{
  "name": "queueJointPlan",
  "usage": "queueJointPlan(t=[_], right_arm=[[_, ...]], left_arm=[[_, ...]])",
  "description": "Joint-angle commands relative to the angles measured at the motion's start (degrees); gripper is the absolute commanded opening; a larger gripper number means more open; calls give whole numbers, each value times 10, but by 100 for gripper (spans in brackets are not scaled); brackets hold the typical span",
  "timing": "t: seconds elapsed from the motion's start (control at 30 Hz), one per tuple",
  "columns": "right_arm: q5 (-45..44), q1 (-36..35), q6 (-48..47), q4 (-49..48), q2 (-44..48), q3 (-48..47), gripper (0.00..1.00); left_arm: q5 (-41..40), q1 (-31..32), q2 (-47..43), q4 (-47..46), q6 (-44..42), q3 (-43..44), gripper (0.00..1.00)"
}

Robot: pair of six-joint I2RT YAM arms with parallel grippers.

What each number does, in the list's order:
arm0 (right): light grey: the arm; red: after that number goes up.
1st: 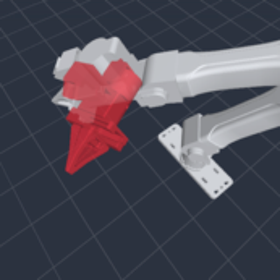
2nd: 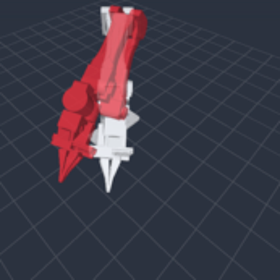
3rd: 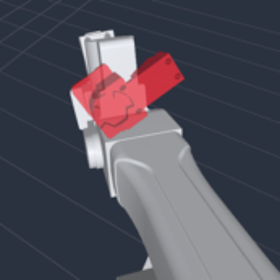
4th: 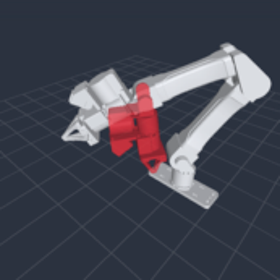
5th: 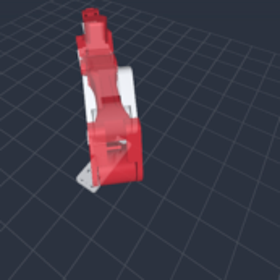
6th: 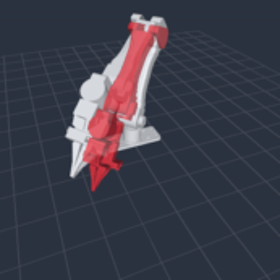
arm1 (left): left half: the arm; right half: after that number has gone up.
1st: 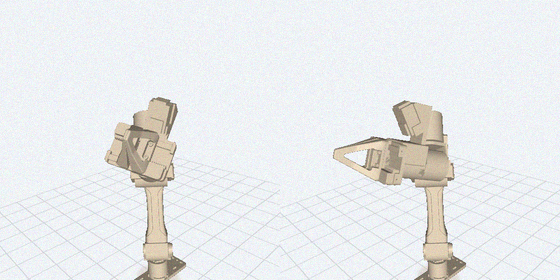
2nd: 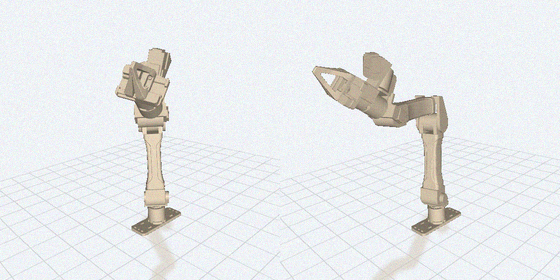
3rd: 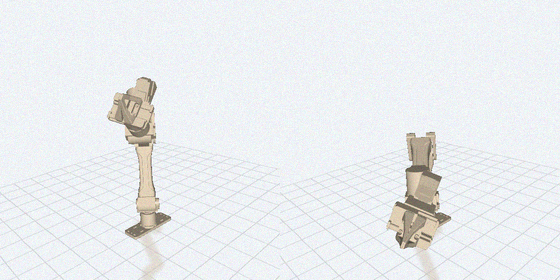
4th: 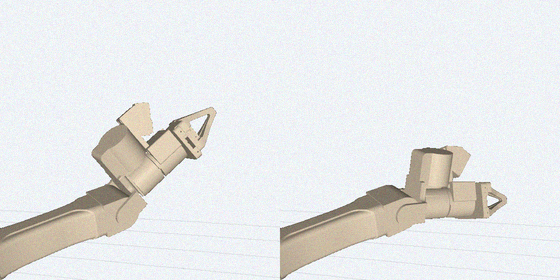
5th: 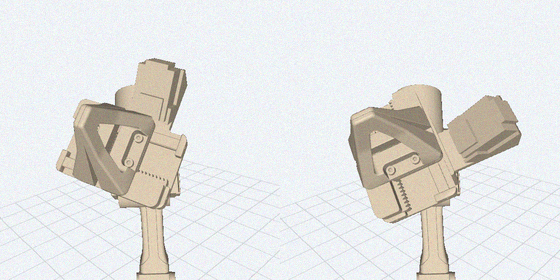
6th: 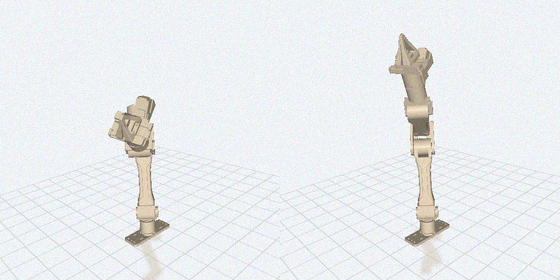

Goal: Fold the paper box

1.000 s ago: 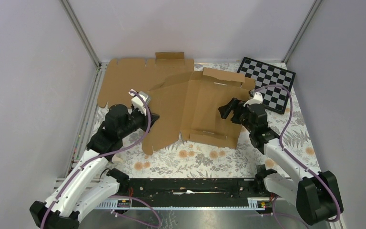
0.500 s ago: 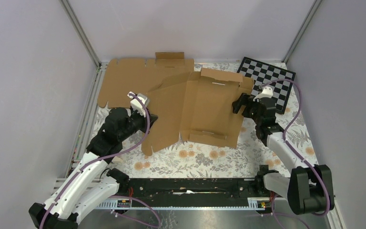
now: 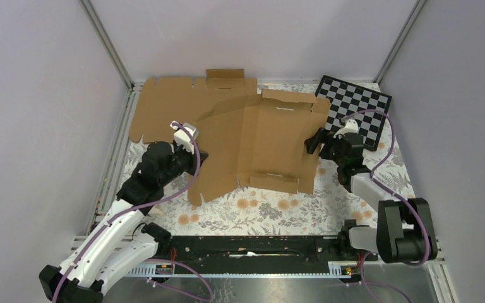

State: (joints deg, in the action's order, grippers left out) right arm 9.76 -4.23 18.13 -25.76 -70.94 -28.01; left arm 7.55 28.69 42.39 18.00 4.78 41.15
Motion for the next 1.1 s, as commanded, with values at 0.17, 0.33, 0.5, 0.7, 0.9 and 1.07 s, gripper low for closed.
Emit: queueJointPlan(t=[0.17, 0.33, 0.5, 0.7, 0.9, 1.07], right_arm=[[100, 26, 35, -107, -52, 2, 99], [166, 25, 66, -128, -66, -3, 93], [128, -37, 49, -58, -48, -12, 93], [75, -111, 28, -16, 27, 30, 93], [41, -137, 0, 22, 112, 84, 91], [43, -150, -22, 50, 128, 93, 91]], left_arm=[[-18, 4, -19, -40, -6, -2, 0], [-14, 5, -8, -40, -6, 2, 0], [-11, 6, 3, -40, -7, 7, 0], [-10, 6, -5, -39, -8, 7, 0], [0, 6, -18, -23, 23, 26, 0], [12, 6, -29, -50, 82, 30, 0]])
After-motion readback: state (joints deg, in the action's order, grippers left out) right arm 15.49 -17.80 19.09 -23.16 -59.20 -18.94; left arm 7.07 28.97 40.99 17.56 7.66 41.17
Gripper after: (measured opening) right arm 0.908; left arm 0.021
